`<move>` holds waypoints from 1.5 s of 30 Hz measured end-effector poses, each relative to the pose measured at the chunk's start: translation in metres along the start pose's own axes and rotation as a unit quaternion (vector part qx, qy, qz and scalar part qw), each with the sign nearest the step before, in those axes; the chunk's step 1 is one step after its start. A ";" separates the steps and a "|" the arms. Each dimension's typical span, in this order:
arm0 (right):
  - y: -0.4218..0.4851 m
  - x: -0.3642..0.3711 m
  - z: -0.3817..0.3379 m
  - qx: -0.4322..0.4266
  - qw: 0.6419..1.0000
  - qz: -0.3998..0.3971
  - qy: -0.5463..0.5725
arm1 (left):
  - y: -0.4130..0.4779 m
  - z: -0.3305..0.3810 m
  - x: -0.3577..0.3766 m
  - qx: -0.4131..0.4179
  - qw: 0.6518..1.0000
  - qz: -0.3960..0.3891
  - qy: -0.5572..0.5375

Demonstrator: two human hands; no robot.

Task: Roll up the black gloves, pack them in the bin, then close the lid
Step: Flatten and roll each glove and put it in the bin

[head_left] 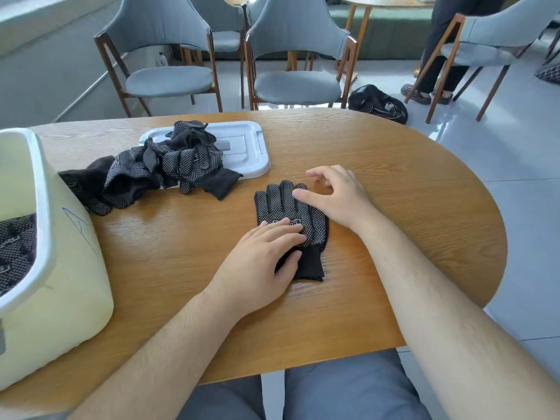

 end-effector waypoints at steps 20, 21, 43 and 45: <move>-0.049 -0.006 -0.013 -0.004 0.991 -0.012 -0.130 | -0.003 0.002 -0.003 0.041 0.999 0.002 0.024; -0.052 -0.006 -0.014 -0.005 0.990 -0.012 -0.138 | -0.002 0.001 -0.003 0.046 0.999 0.004 0.026; -0.135 0.011 -0.056 -0.223 0.971 0.045 -0.071 | -0.018 0.000 -0.030 0.082 0.993 0.082 0.007; -0.132 0.011 -0.055 -0.222 0.971 0.058 -0.066 | -0.015 0.000 -0.031 0.087 0.994 0.073 -0.002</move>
Point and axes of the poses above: each hand's wrist, its own y-axis towards the middle knuckle, its own x-axis out of the palm, z = x × y, the point moved 3 cm from there along y, towards the middle knuckle, and after that the axes turned 12 degrees about -x, right-handed, at the moved point
